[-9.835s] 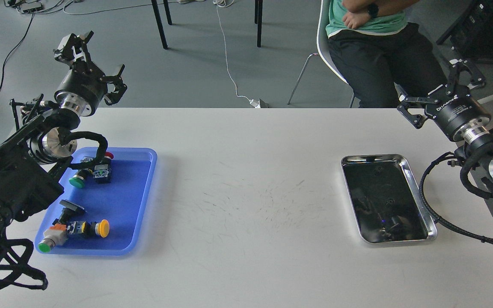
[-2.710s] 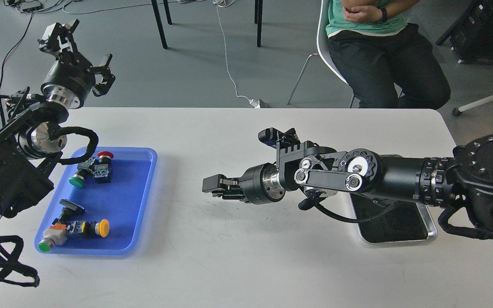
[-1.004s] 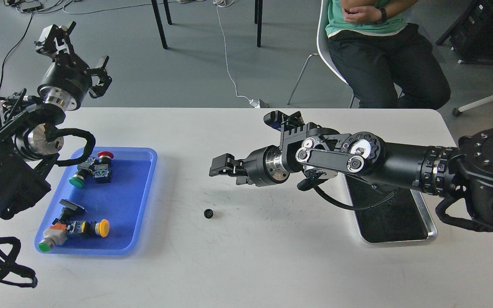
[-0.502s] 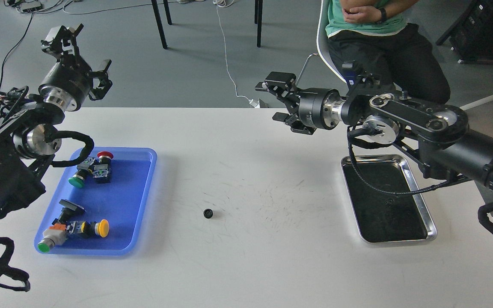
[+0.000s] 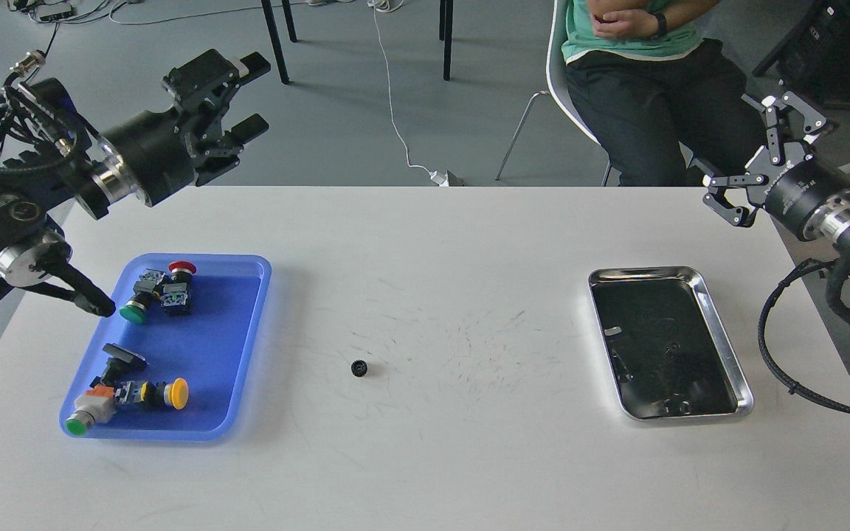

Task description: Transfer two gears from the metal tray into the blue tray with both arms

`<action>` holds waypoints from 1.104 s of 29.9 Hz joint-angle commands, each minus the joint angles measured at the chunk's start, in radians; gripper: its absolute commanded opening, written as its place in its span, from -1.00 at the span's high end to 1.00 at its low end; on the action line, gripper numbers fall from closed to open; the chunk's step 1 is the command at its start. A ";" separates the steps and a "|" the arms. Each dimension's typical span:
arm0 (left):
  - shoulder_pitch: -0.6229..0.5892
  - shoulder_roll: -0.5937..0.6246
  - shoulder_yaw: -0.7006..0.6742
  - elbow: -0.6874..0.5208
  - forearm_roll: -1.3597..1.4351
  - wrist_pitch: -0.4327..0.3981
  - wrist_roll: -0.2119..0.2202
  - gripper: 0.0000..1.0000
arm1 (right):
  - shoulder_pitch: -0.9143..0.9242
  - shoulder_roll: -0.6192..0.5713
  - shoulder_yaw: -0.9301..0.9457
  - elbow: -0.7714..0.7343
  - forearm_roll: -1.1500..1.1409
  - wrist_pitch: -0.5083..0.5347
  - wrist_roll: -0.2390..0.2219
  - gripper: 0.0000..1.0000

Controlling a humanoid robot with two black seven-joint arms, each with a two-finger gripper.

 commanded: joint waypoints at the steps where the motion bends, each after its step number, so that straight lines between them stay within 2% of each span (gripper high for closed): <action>1: 0.015 0.037 0.029 -0.108 0.316 0.020 -0.002 -0.94 | -0.074 -0.004 0.070 0.000 0.038 0.010 0.012 -0.88; 7: 0.088 -0.048 0.064 -0.126 0.888 0.095 -0.003 -0.92 | -0.091 0.008 0.074 0.001 0.068 0.009 0.012 -0.88; 11: 0.128 -0.085 0.113 -0.114 1.236 0.162 -0.020 -0.90 | -0.091 0.011 0.073 0.004 0.068 0.009 0.012 -0.88; 15: 0.142 -0.127 0.182 -0.079 1.429 0.236 -0.034 -0.84 | -0.091 0.011 0.073 0.006 0.068 0.010 0.012 -0.88; 18: 0.144 -0.163 0.214 -0.028 1.446 0.265 -0.037 -0.78 | -0.091 0.011 0.068 0.006 0.068 0.009 0.012 -0.88; 25: 0.219 -0.206 0.211 -0.011 1.446 0.265 -0.035 -0.78 | -0.091 0.020 0.056 0.004 0.065 0.010 0.012 -0.88; 29: 0.222 -0.236 0.213 0.035 1.446 0.272 -0.037 -0.76 | -0.088 0.020 0.054 0.006 0.065 0.010 0.012 -0.88; 33: 0.231 -0.249 0.213 0.067 1.446 0.281 -0.037 -0.64 | -0.086 0.020 0.056 0.006 0.065 0.009 0.012 -0.88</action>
